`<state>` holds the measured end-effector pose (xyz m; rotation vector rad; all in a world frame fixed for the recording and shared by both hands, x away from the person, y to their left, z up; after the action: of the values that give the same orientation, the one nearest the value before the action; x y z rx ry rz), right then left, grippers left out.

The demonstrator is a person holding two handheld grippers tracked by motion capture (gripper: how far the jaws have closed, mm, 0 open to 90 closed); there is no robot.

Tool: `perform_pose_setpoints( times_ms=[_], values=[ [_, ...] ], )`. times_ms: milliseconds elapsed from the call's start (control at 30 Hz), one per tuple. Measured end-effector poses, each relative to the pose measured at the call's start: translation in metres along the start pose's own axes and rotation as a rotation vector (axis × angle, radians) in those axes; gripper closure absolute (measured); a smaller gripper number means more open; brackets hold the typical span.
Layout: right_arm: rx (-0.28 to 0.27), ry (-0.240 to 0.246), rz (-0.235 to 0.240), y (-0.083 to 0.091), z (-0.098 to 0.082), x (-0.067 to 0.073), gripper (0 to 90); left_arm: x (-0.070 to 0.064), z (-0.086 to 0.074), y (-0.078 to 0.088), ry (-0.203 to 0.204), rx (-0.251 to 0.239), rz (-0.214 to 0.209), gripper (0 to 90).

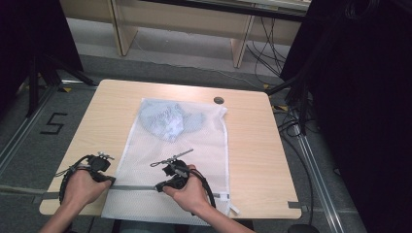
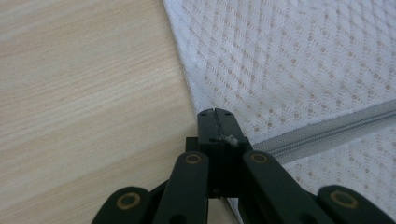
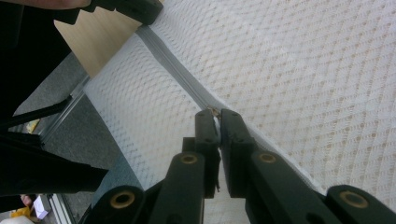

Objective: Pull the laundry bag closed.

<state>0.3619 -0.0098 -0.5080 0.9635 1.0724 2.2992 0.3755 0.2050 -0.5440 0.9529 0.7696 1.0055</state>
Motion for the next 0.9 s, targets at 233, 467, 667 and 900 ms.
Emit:
perform_pose_setpoints(
  times_ms=[233,467,667,900],
  values=[
    [0.001,-0.011,-0.007,0.0021,-0.0018,-0.0015,87.1,-0.0002,0.0002,-0.0001,0.001,-0.001,0.001,90.0],
    [-0.005,-0.007,-0.003,0.0039,-0.0023,-0.0038,87.1,-0.0004,0.0006,-0.0006,-0.002,-0.008,-0.002,90.0],
    [-0.008,-0.009,0.002,0.0062,-0.0034,-0.0040,87.1,-0.0007,0.0005,-0.0004,0.000,-0.005,0.001,90.0],
    [-0.001,-0.028,-0.002,0.0090,-0.0048,-0.0037,87.1,-0.0008,0.0005,-0.0004,-0.001,-0.005,0.001,90.0]
  ],
)
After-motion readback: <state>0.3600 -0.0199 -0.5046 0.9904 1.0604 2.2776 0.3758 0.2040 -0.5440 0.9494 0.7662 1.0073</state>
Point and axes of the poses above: each handheld gripper's, and its own axes: y roughly backward along the jaws, z roughly out of its top, x roughly to its left, the point moved 6 cm from there along -y, roughly forward along the jaws, and after that the axes turned 1 degree about z, right-handed, at the moved point
